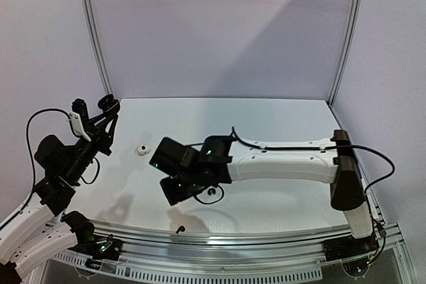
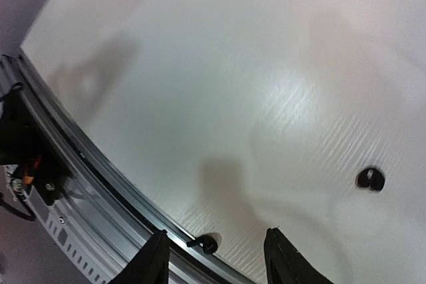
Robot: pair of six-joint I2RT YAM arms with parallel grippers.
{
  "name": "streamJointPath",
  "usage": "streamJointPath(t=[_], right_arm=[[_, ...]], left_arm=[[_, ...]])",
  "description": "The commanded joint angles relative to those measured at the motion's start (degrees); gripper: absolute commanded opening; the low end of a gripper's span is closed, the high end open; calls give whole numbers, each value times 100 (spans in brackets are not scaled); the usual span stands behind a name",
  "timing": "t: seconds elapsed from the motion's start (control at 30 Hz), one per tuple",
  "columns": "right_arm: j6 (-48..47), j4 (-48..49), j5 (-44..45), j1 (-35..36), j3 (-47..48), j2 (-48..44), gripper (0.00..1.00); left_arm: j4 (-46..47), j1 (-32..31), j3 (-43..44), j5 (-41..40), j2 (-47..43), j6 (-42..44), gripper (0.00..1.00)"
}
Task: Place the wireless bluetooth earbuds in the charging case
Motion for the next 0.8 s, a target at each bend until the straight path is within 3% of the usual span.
streamJointPath(t=[0.0, 0.3, 0.47, 0.6, 0.77], right_arm=[[1057, -1413, -399, 49, 180, 249, 52], [2044, -1446, -936, 278, 502, 668, 50], [2575, -1498, -688, 356, 666, 930, 58], [2745, -1967, -440, 353, 1365, 1395, 58], [2917, -1828, -367, 375, 1519, 1616, 58]], left_arm=[[119, 88, -243, 128, -72, -35, 0], [364, 93, -562, 296, -28, -216, 0], [385, 93, -634, 450, -66, -256, 0], [366, 110, -699, 524, -106, -283, 0], [319, 161, -757, 629, -109, -302, 0]])
